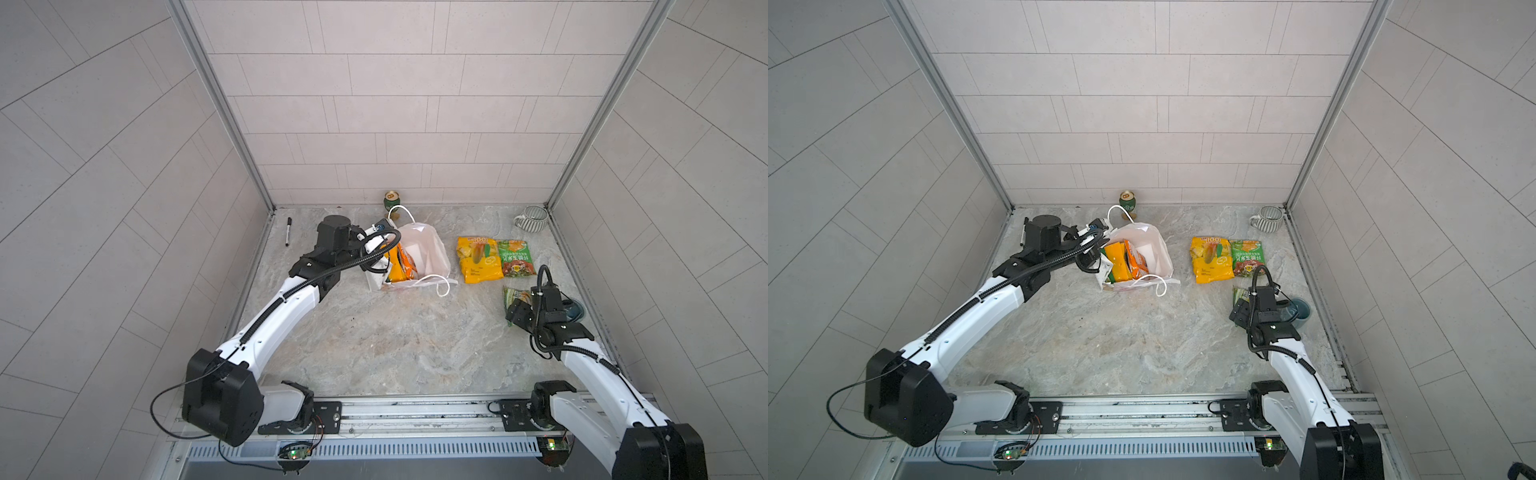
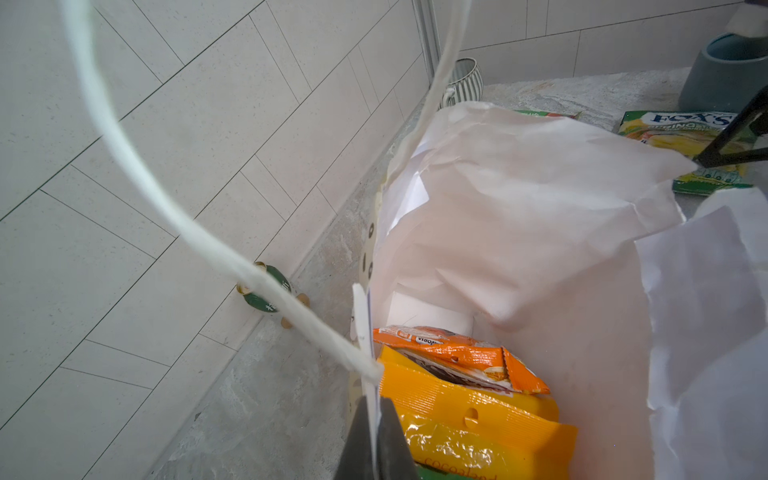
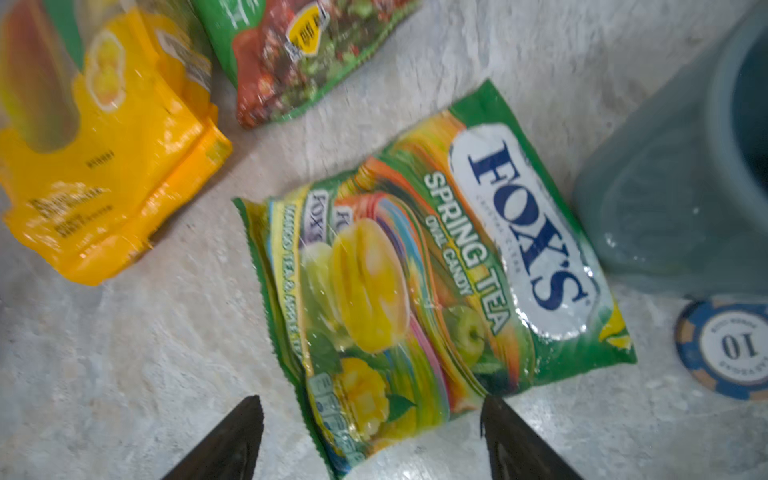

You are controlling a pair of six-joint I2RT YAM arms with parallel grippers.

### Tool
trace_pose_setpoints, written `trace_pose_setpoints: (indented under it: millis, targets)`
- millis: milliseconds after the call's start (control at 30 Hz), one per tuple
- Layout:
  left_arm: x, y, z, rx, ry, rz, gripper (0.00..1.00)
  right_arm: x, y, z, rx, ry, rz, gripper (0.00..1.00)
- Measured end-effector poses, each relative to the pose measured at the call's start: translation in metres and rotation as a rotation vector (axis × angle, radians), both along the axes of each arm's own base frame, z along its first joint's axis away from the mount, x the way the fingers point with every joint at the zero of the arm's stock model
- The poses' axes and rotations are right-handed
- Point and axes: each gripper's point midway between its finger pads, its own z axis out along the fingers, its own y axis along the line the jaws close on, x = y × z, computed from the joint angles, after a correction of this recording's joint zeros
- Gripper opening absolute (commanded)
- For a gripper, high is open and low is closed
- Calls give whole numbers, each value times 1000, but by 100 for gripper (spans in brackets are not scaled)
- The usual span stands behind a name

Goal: Take the snacks out of the paper bag
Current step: 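Open the right gripper and release the Fox's pack on the table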

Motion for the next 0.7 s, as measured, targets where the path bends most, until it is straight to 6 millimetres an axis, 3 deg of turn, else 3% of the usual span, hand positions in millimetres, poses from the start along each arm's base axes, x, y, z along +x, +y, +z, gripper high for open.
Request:
trace_pose_setpoints:
  millis: [233,533,700]
  targets:
    - [-1,-1,0,-5,1,-7,0,9,-15,3,135,-66,-148,87]
    - [-1,-1,1,-6,1,-9,0,10,-14,-14,224,-77,-212,86]
    - [-1,-2,1,-6,1,-9,0,21,-17,-19,234,-94,-231,81]
